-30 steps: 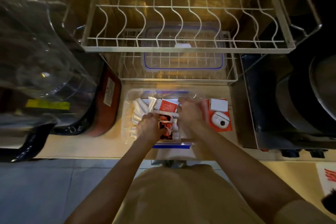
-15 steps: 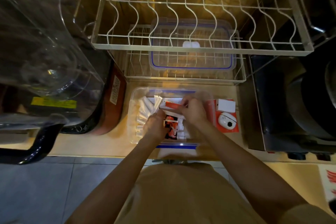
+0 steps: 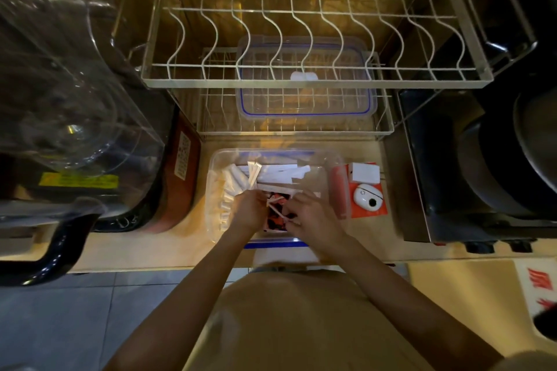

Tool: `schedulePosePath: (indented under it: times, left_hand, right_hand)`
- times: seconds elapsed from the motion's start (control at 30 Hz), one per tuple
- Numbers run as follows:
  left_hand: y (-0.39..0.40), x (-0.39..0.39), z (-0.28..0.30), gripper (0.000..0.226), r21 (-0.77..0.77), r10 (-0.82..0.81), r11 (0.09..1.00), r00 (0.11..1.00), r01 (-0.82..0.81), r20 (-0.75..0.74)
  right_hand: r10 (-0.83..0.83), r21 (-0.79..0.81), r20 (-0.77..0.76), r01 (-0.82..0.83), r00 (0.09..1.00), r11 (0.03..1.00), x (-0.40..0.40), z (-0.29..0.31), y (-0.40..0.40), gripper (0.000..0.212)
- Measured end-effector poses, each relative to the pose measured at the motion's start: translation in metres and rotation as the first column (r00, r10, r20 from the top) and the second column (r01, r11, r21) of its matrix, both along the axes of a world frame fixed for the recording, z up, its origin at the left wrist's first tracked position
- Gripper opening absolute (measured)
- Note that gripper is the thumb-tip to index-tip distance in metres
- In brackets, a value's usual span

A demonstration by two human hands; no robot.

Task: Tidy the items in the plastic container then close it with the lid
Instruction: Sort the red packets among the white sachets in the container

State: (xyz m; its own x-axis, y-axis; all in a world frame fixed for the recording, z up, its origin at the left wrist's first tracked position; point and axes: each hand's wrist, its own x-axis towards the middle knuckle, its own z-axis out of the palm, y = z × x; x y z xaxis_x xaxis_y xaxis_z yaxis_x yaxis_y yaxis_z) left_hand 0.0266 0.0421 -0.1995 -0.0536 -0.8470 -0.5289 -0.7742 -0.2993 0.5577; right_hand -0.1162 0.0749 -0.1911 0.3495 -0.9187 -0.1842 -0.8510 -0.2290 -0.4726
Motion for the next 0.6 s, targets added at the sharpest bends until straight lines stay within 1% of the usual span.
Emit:
schedulePosePath:
  times: [0.1, 0.17, 0.23, 0.3, 0.37, 0.43, 0.5, 0.53, 0.6]
  left_hand:
    - [0.000, 0.002, 0.000, 0.018, 0.005, 0.008, 1.000, 1.000, -0.008, 0.007]
    - [-0.001, 0.000, 0.002, 0.019, 0.009, 0.021, 1.000, 1.000, -0.021, 0.004]
    - [-0.002, -0.002, 0.004, 0.021, 0.032, 0.042, 0.999, 0.999, -0.041, -0.005]
    - [-0.001, -0.005, 0.008, 0.022, 0.043, 0.064, 0.997, 0.998, -0.063, -0.012]
    - [-0.001, -0.007, 0.010, 0.023, 0.048, 0.074, 0.996, 0.997, -0.072, -0.026]
    - [0.000, -0.009, 0.009, 0.028, 0.071, 0.094, 0.993, 0.994, -0.090, -0.050]
    - [0.001, -0.011, 0.009, 0.031, 0.087, 0.090, 0.993, 0.994, -0.084, -0.064]
    - [0.001, -0.012, 0.009, 0.031, 0.090, 0.089, 0.992, 0.993, -0.083, -0.072]
    - [0.001, -0.015, 0.010, 0.028, 0.092, 0.095, 0.992, 0.990, -0.085, -0.107]
  right_hand:
    - [-0.026, 0.160, 0.027, 0.021, 0.999, 0.987, 0.001, -0.003, -0.007, 0.029]
    - [-0.073, 0.251, 0.083, 0.050, 0.994, 0.967, 0.003, -0.004, -0.012, 0.030]
    - [-0.100, 0.322, 0.103, 0.063, 0.990, 0.945, 0.005, -0.004, -0.013, 0.029]
    - [-0.147, 0.345, 0.103, 0.104, 0.984, 0.933, 0.007, -0.008, -0.012, 0.023]
    - [-0.238, 0.321, 0.089, 0.198, 0.967, 0.926, 0.008, -0.016, -0.013, 0.021]
    - [-0.366, 0.347, 0.101, 0.312, 0.925, 0.884, 0.009, -0.023, -0.014, 0.024]
    - [-0.505, 0.451, 0.137, 0.400, 0.852, 0.798, 0.010, -0.028, -0.017, 0.030]
    - [-0.567, 0.503, 0.146, 0.433, 0.811, 0.748, 0.009, -0.029, -0.019, 0.033]
    - [-0.653, 0.576, 0.175, 0.462, 0.737, 0.675, 0.007, -0.030, -0.022, 0.032]
